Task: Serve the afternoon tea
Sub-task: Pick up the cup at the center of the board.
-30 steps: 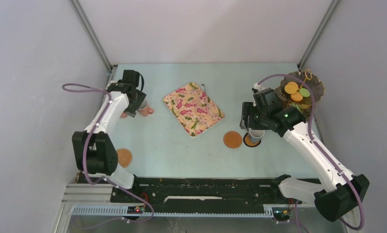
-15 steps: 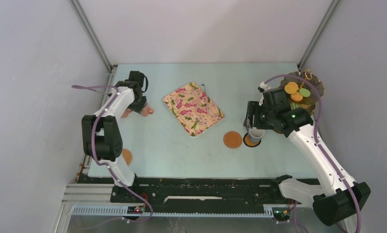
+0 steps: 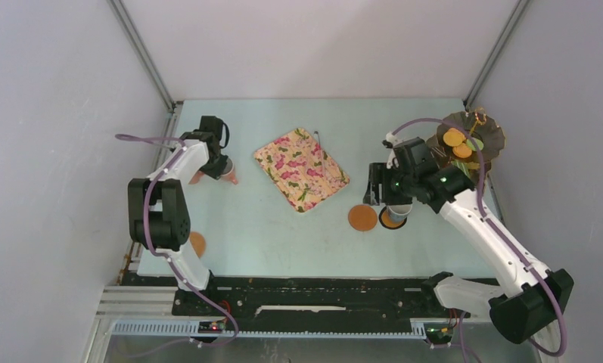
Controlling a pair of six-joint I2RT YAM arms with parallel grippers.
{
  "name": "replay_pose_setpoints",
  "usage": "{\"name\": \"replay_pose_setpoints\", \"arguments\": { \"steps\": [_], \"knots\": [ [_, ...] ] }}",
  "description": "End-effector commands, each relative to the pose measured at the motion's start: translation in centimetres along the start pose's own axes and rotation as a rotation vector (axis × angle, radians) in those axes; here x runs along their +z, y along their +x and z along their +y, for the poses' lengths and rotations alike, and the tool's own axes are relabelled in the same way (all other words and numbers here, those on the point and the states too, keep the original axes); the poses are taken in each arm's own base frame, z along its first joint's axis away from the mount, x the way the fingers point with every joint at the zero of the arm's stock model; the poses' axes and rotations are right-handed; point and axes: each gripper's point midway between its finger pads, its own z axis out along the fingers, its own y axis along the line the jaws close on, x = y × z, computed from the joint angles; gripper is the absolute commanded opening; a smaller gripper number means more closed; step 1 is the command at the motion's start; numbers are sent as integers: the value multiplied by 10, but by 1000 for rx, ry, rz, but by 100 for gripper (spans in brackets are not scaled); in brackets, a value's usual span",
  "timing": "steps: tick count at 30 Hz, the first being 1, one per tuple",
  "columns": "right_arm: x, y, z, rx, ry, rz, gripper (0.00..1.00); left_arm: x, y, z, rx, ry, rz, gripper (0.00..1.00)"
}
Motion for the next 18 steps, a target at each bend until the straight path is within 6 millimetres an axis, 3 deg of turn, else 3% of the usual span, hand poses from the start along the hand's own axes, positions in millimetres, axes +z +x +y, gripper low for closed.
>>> {"name": "replay_pose_setpoints", "arguments": {
  "steps": [1,4,7,10,14,18],
  "knots": [
    [6,-1,33,-22,-80,2,66,2,2,1,81,38,21,0],
    [12,6,49,-46,-96,19,66,-8,5,2,104,84,38,0],
    [18,13,70,-116,-124,12,66,-32,18,7,60,151,117,0],
    [24,17,105,-258,-179,-45,69,-67,49,17,-16,216,262,0],
    [46,17,146,-315,-251,-70,71,-120,85,36,-25,292,348,0],
    [63,24,187,-411,-274,-90,74,-149,124,51,-48,339,467,0]
  ]
}}
